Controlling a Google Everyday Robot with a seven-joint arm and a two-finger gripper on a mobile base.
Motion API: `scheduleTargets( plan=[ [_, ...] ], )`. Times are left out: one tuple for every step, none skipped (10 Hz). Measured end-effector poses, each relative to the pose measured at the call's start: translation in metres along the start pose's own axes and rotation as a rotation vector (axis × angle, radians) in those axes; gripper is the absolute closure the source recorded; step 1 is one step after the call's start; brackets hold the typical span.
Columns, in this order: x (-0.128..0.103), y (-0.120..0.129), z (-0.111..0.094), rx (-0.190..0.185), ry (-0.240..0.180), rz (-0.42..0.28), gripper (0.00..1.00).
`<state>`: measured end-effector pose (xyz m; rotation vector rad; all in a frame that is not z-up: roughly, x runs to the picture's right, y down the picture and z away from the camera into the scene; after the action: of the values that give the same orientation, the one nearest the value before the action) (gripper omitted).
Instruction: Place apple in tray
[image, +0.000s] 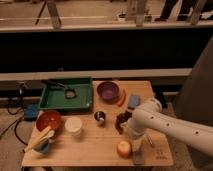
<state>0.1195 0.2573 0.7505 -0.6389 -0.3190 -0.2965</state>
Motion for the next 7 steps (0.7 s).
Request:
scheduleTargets(
  plan=[
    [0.001, 0.001, 0.0, -0.005, -0.007, 0.009, 0.2],
    [0.002, 0.001, 0.001, -0.038, -0.031, 0.04, 0.2],
    [-0.001, 0.0, 0.001, -0.075, -0.049, 0.075, 0.2],
    [-0.007, 0.001, 0.003, -0.113, -0.047, 0.09, 0.2],
    [-0.012, 0.001, 0.004, -0.13, -0.047, 0.098, 0.2],
    [-0.017, 0.003, 0.006, -0.145, -0.055, 0.108, 0.2],
    [-0.019, 0.004, 0.006, -0.147, -0.069, 0.115, 0.2]
  ],
)
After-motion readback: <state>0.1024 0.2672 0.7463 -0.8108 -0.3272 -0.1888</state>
